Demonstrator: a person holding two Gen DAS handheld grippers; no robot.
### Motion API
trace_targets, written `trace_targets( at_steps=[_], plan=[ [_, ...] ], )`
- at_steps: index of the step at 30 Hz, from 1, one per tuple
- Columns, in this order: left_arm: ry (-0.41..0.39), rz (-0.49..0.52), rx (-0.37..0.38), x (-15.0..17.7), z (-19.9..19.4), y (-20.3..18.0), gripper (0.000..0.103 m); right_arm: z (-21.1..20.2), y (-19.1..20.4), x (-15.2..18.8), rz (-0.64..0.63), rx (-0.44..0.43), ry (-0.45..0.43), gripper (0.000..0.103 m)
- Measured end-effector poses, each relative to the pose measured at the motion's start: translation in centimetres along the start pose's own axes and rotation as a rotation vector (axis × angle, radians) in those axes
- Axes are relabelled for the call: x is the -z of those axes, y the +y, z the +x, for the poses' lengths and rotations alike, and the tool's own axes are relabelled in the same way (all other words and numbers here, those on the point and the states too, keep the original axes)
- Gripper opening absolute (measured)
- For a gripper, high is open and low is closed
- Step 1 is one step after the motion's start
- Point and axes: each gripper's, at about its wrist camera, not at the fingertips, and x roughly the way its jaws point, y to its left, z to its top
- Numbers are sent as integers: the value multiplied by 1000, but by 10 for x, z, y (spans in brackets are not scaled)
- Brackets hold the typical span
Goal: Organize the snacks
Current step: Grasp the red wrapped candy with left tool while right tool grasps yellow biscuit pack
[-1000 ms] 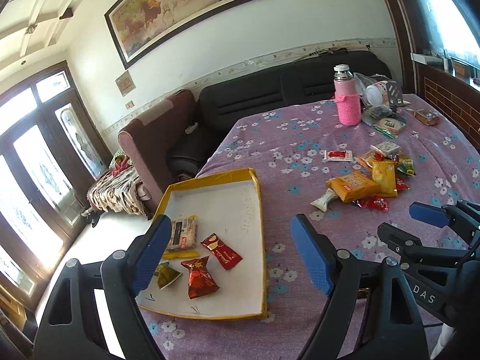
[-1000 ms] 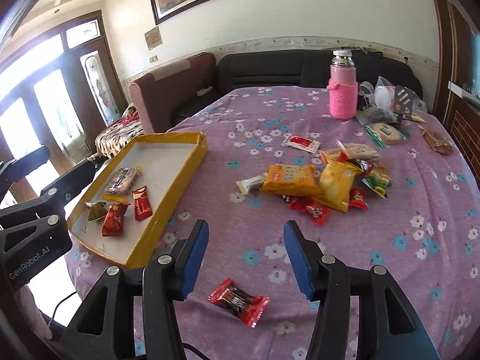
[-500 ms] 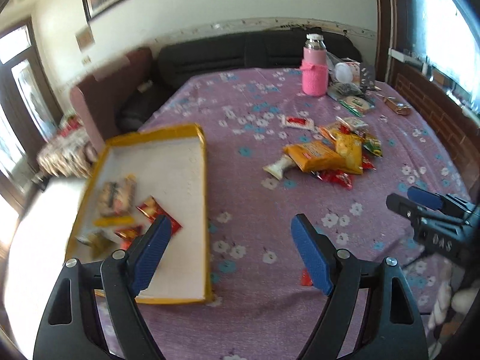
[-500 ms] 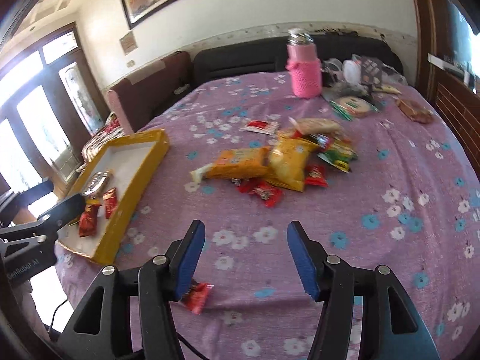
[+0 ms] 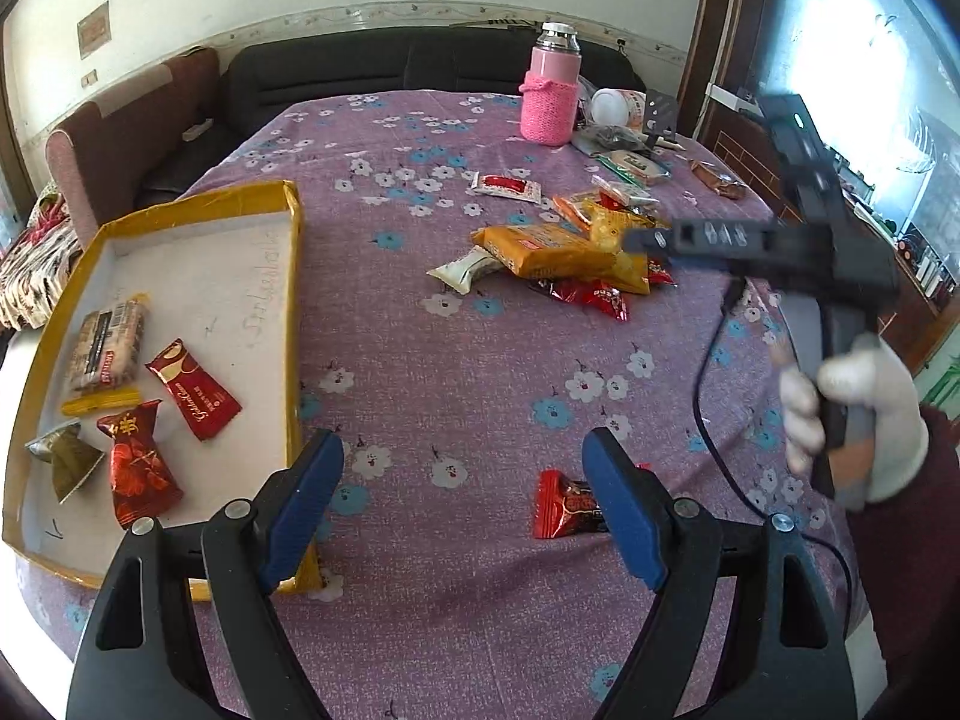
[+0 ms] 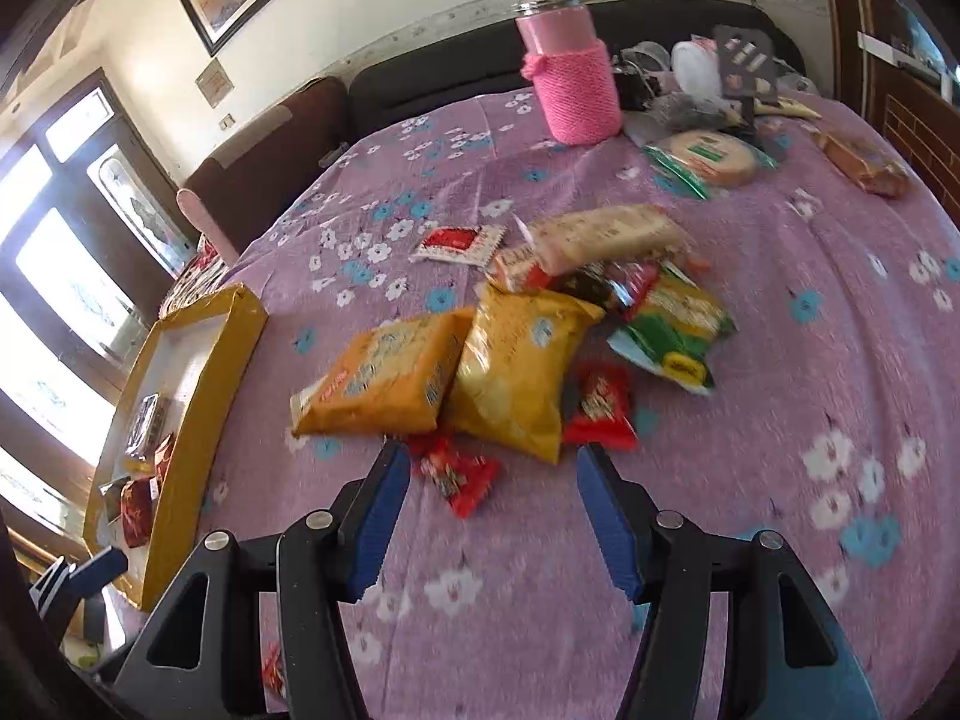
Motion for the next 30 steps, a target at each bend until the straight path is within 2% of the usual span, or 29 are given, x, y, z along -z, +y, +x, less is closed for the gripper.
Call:
trace_targets(
  at_steps=[3,4,6,12,17,19,24,26,30],
  plan=[
    [-4,-16,29,2,1,3,82,7,17,-28,0,-30,-10,62],
    [-7,-23,40,2,1,5,82,15,24,-38,-10,-29,10,68],
    [-10,-29,54,3,0,7,82,44,40,-55,-47,7,109,73],
    [-19,-19,84,7,-3,13,82,103,61,-68,-47,144,266,73],
    [-24,-14,105,11,-4,20,82,125,75,-63,-84,191,332,75],
    [-25,-11,110,12,-5,23,82,124,81,-57,-115,211,313,71],
    [-30,63,168,16,-9,11,82,99,81,-44,-111,139,246,71],
    [-17,122,203,16,-7,-2,82,78,76,-40,-92,88,206,71],
    [33,310,242,16,12,-39,82,28,55,-32,-46,-17,144,71]
  ],
)
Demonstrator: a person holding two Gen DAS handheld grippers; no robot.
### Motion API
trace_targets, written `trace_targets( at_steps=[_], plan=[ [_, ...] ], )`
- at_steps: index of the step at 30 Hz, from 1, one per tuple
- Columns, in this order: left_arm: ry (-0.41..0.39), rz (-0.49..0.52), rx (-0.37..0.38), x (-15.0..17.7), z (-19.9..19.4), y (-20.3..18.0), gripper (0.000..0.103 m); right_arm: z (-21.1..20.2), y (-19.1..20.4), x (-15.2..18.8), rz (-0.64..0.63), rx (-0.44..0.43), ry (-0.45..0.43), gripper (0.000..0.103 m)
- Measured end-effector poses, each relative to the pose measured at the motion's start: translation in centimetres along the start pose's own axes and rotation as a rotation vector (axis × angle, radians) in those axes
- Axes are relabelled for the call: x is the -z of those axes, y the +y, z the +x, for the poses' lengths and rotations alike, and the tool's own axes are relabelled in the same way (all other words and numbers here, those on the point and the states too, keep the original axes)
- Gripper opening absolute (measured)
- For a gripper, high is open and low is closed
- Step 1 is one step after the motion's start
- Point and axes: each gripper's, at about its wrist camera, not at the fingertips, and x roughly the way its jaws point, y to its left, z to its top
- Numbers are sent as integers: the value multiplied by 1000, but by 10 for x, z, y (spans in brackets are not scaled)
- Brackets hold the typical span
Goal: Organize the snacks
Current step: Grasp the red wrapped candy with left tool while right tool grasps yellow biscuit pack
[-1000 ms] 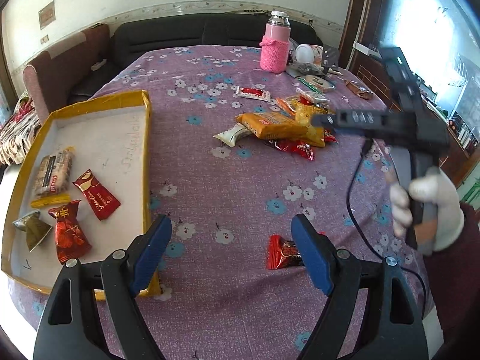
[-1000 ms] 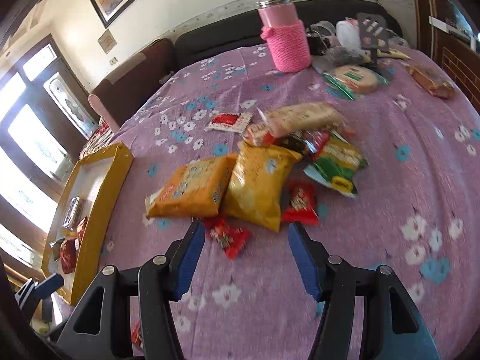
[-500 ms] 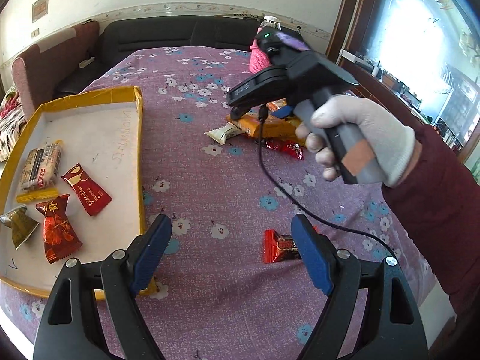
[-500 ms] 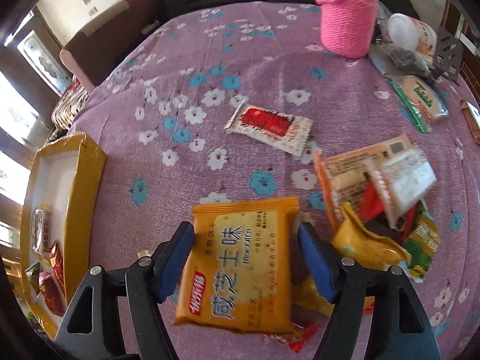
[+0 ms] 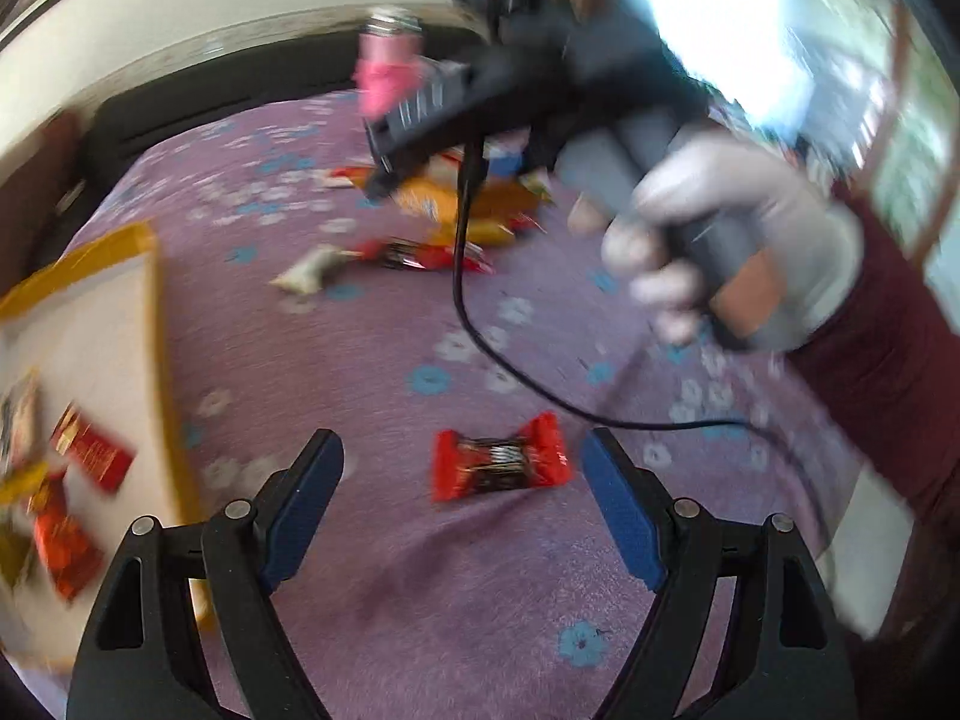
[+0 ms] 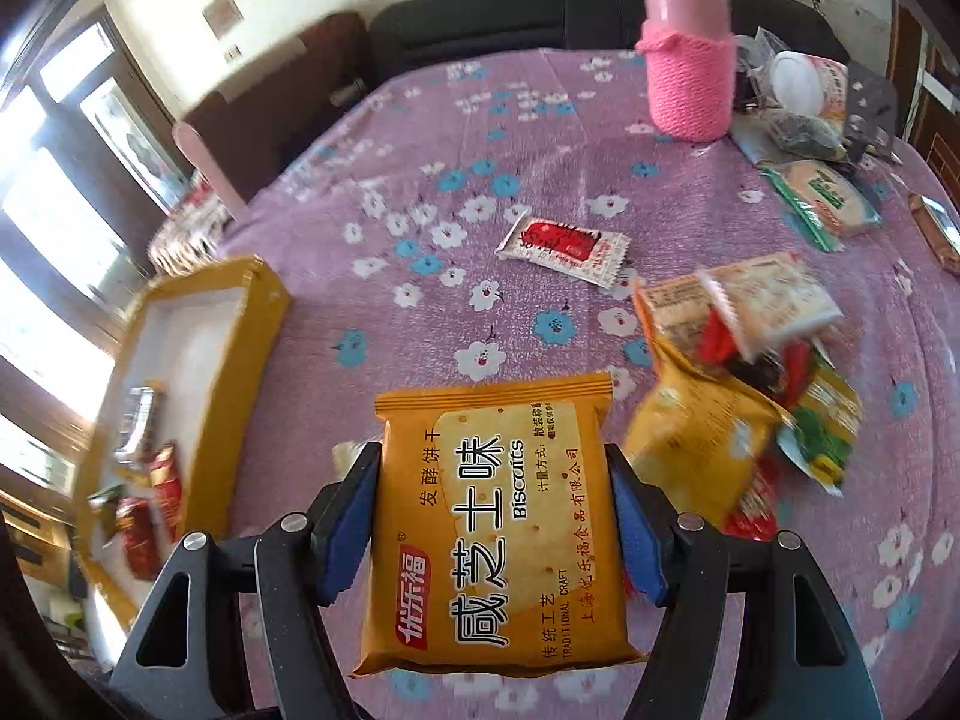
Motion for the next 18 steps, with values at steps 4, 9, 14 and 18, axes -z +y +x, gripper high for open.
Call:
trace_targets(
  at_steps=[4,9,14,18],
  plan=[
    [90,95,47,-9,38,-10,67,-36,-25,23,36,-37,-21,71],
    [129,126,81,-10,52,-13,46,-65,-62,58,85,-32,-35,71],
    [129,148,68,-4,49,-21,50,-70,-78,75,106,-40,-47,71],
    [169,173,59,1,53,-25,57,-64,-78,85,117,-77,-32,71]
  ],
)
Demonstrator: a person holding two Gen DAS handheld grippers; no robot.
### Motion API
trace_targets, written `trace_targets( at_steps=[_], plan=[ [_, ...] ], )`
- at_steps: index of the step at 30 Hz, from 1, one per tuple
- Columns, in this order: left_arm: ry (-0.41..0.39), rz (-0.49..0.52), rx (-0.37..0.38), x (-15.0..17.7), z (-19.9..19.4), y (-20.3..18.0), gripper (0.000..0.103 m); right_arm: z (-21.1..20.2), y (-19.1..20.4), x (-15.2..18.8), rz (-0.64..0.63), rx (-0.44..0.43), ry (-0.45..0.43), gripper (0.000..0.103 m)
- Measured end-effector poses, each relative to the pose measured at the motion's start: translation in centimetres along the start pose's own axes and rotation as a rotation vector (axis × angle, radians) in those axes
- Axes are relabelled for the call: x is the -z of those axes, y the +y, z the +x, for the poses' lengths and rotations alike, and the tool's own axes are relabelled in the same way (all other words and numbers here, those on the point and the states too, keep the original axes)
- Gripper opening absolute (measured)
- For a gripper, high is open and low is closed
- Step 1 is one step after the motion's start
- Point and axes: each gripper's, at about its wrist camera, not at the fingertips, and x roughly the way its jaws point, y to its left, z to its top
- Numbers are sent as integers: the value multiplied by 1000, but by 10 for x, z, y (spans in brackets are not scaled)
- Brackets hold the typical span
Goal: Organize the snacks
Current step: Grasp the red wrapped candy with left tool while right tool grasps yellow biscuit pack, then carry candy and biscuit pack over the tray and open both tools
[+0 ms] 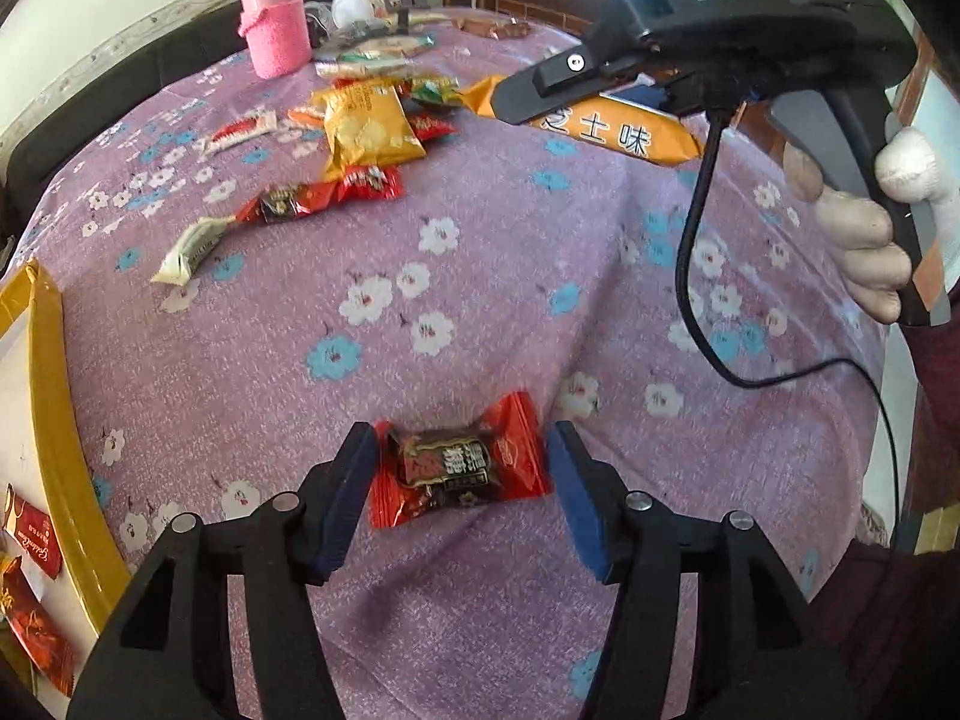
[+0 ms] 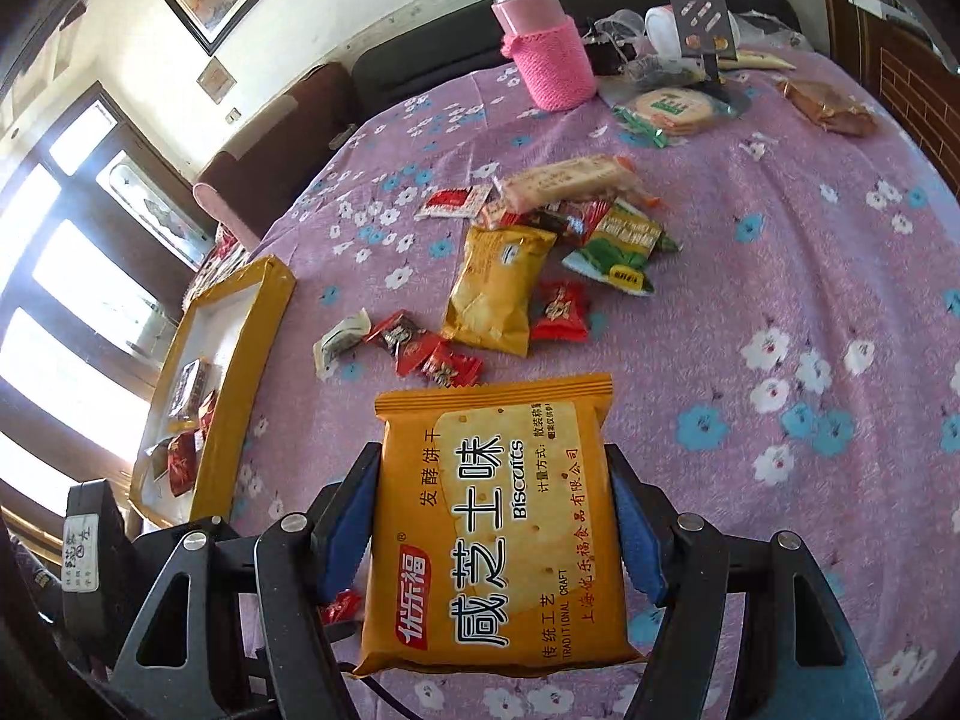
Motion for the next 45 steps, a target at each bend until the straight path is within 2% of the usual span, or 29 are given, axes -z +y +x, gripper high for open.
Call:
trace_targets(
  at_steps=[1,4,9,10,14,17,21,22,23,25,29,31,32,33,34,35,38,41,45],
  plan=[
    [8,18,-24,2,0,-2,58,0,1,3,-3,-4,2,71],
    [-7,10,-11,5,-7,-3,40,4,7,9,-11,-20,12,71],
    [-68,-77,19,11,-18,7,31,10,17,15,-16,-31,20,71],
    [-85,-98,26,12,-22,9,24,10,20,15,-19,-33,22,71],
    [-160,-178,65,17,-41,25,13,11,32,17,-41,-43,24,71],
    [-168,-197,32,20,-43,30,12,14,41,17,-58,-43,23,71],
    [-173,-172,35,22,-39,30,14,17,45,19,-57,-41,31,71],
    [-170,-158,40,21,-38,29,21,17,45,21,-56,-39,31,71],
    [-165,-148,37,20,-36,28,34,17,44,22,-54,-39,32,71],
    [-151,-136,4,15,-30,27,51,17,40,24,-44,-40,33,71],
    [-131,-108,-24,2,-14,20,51,17,29,25,-15,-41,32,71],
    [-117,-63,-29,-3,-5,12,51,15,25,26,-6,-41,30,71],
    [-103,-49,-30,-4,-1,9,51,14,23,26,-5,-41,29,71],
    [-76,-37,-33,-6,4,7,46,12,21,26,-7,-40,27,71],
    [-71,-34,-53,-7,6,6,25,11,20,27,-7,-39,25,71],
    [-71,-47,-62,-9,5,9,13,10,18,27,-6,-39,23,71],
    [-103,-137,-61,-9,-3,25,11,8,14,28,3,-48,19,71],
    [-146,-236,-23,-2,-18,45,11,9,15,29,-1,-56,20,71],
    [-205,-315,28,13,-40,58,11,11,28,32,-51,-13,12,71]
  ],
)
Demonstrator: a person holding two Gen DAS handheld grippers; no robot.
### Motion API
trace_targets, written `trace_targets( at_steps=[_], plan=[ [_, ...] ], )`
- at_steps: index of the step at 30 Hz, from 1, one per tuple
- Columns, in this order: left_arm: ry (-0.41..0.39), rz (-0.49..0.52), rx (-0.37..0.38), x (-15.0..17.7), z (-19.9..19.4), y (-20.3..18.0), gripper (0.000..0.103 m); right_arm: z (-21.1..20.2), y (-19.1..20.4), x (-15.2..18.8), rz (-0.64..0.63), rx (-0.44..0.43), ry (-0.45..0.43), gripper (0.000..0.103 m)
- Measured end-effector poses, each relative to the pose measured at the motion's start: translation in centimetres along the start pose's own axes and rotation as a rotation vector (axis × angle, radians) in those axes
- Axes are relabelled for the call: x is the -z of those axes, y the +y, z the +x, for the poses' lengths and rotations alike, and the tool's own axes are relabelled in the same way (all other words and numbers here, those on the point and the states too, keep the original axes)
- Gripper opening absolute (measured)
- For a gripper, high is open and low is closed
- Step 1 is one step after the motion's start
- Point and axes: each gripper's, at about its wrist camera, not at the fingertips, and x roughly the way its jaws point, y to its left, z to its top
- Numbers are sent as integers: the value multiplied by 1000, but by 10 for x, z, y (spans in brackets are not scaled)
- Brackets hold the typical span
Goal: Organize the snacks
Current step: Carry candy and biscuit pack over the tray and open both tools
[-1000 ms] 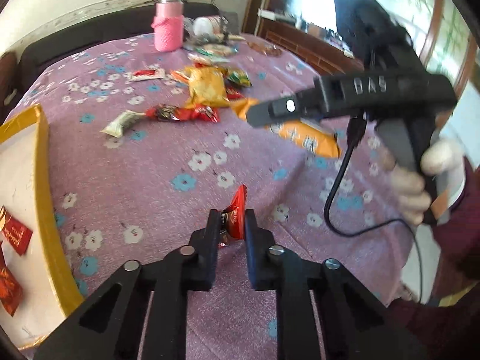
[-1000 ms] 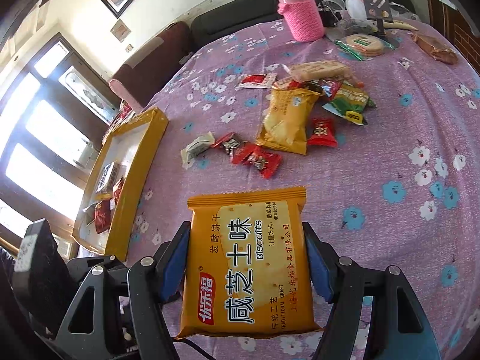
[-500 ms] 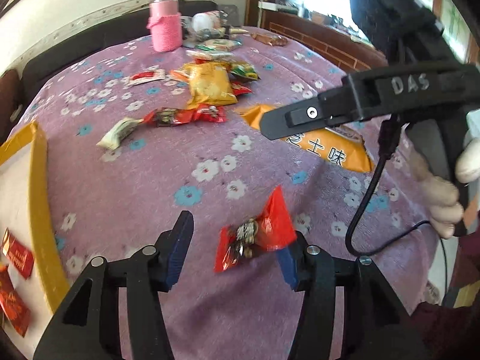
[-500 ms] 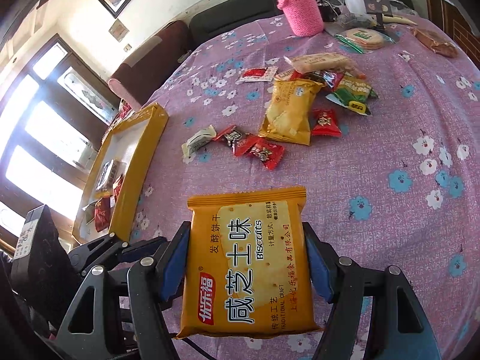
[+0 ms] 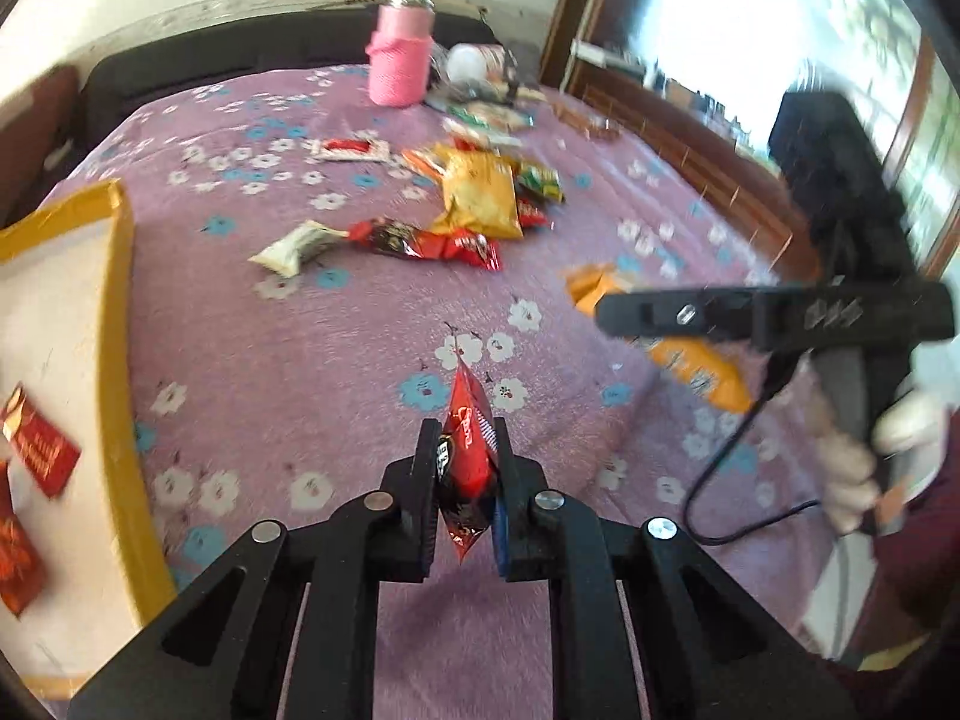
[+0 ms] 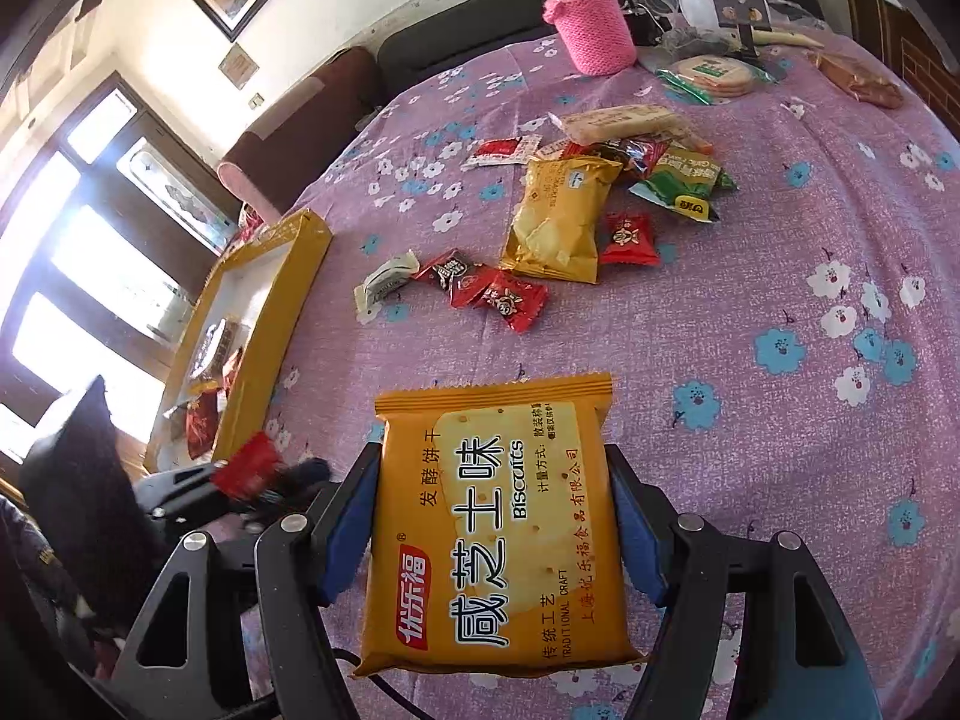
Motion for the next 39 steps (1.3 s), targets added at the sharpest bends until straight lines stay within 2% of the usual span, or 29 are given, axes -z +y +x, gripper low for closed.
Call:
trace_targets(
  at_steps=[7,10,14,19,23,28,30,34,39],
  plan=[
    [-139,-126,-40,-2,-59,31,12,-6,47,-3,-154,142,-61,71],
    [-196,-175,-110,-4,-85,54,12,-6,73,-6,-213,139,-76,71],
    [-227,-232,-206,-6,-107,90,12,2,113,-12,-294,126,-85,71],
    [-224,-314,-297,-8,-118,138,12,22,169,-21,-374,53,-57,70],
    [-193,-414,-330,-8,-112,185,12,53,217,-33,-400,-66,6,70],
    [-141,-496,-351,-3,-98,223,12,105,268,-39,-431,-121,87,70],
    [-135,-540,-333,-1,-94,236,12,127,281,-41,-444,-106,101,70],
    [-125,-589,-317,1,-97,247,26,156,291,-47,-437,-79,111,71],
    [-126,-600,-339,3,-111,244,35,159,285,-57,-380,-139,93,71]
  ],
)
